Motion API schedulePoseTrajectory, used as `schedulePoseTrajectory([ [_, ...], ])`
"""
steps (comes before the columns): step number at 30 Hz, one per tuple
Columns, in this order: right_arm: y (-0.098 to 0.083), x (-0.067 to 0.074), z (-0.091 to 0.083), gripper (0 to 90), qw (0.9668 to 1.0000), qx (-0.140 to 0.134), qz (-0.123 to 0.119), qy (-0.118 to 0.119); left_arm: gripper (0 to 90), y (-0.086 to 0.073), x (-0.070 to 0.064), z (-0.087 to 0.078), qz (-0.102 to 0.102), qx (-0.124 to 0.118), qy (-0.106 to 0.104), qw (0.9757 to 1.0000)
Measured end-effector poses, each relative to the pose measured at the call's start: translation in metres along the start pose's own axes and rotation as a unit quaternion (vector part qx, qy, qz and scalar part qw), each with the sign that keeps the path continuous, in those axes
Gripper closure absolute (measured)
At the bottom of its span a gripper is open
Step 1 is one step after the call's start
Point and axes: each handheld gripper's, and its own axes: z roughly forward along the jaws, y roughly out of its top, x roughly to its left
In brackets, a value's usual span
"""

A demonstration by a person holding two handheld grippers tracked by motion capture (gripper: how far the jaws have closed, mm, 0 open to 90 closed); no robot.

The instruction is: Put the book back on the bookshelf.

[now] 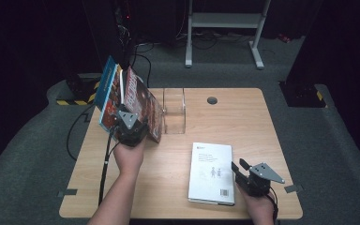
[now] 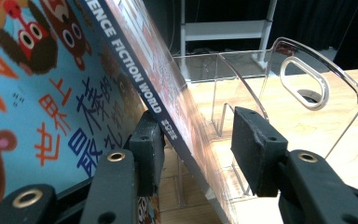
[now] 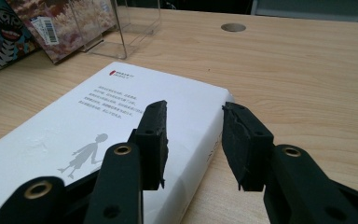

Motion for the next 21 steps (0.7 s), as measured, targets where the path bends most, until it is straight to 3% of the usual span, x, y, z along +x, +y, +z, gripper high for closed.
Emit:
schedulePoseTrajectory([
  [21,0.000,0.002,0.000,60.2,1.0000,0.001,-0.001,0.001,54.7,-0.010,0.002,-0.013,0.003,0.001,-0.001,1.0000],
])
